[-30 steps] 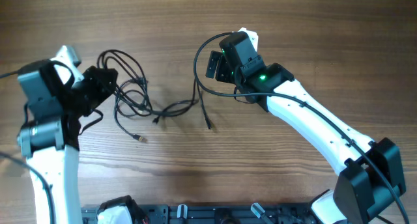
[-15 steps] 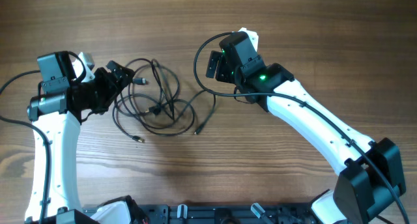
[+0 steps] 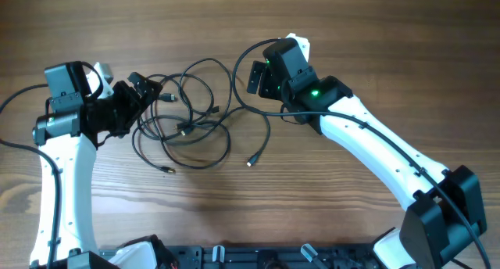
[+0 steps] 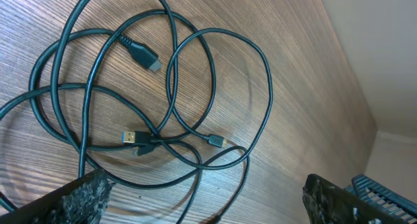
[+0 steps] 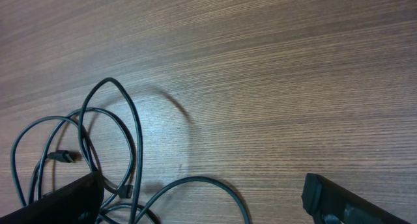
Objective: Untangle cables
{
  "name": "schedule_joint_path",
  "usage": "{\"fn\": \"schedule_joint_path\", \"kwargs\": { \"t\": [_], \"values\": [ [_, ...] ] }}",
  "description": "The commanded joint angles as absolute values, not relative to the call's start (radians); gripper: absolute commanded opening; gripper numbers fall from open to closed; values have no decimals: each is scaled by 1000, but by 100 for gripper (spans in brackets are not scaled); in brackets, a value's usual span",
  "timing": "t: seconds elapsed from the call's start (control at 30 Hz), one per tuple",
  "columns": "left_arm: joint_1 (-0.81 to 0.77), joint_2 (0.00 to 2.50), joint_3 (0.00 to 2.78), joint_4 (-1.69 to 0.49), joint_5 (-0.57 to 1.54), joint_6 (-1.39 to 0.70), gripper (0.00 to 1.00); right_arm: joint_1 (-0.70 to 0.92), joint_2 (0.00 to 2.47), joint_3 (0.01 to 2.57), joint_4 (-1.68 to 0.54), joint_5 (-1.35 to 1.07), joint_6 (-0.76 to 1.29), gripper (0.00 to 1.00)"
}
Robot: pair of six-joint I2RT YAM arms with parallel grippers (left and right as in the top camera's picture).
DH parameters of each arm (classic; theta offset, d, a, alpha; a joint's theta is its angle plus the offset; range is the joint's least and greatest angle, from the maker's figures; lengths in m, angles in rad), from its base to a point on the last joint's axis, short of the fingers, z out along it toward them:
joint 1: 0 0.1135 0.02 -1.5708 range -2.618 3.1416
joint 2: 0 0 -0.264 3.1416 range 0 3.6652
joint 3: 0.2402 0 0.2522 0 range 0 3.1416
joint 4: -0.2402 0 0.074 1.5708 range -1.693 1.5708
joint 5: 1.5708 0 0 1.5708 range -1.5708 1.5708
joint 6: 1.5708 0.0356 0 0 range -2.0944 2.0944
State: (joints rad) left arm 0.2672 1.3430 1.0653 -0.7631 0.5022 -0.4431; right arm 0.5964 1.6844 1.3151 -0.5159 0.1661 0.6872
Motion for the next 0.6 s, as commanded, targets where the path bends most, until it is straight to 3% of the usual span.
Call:
{"fn": "schedule_joint_path", "kwargs": {
  "t": [0.0, 0.57],
  "values": [
    [264, 1343, 1079, -777, 477, -396, 100, 593, 1702, 1316, -513, 170, 643, 100],
    [264, 1356, 1078, -907, 312, -397, 100, 595, 1850, 1316, -319, -264, 543, 100]
  ]
}}
